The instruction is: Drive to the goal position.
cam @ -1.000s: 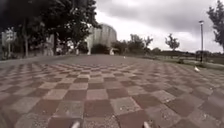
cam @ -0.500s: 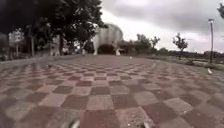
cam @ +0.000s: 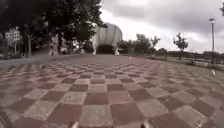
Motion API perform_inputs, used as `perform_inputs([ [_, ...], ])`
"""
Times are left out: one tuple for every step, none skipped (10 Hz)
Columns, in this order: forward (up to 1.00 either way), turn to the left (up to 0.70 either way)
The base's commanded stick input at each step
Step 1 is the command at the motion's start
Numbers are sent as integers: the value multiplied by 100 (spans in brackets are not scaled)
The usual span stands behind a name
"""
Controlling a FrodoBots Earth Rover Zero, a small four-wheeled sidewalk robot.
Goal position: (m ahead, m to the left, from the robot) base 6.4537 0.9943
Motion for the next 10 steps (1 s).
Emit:
perform_inputs([
  [50,0],
  [50,0],
  [50,0],
  [50,0],
  [50,7],
  [50,15],
  [50,50],
  [50,50],
  [50,50],
  [50,50],
])
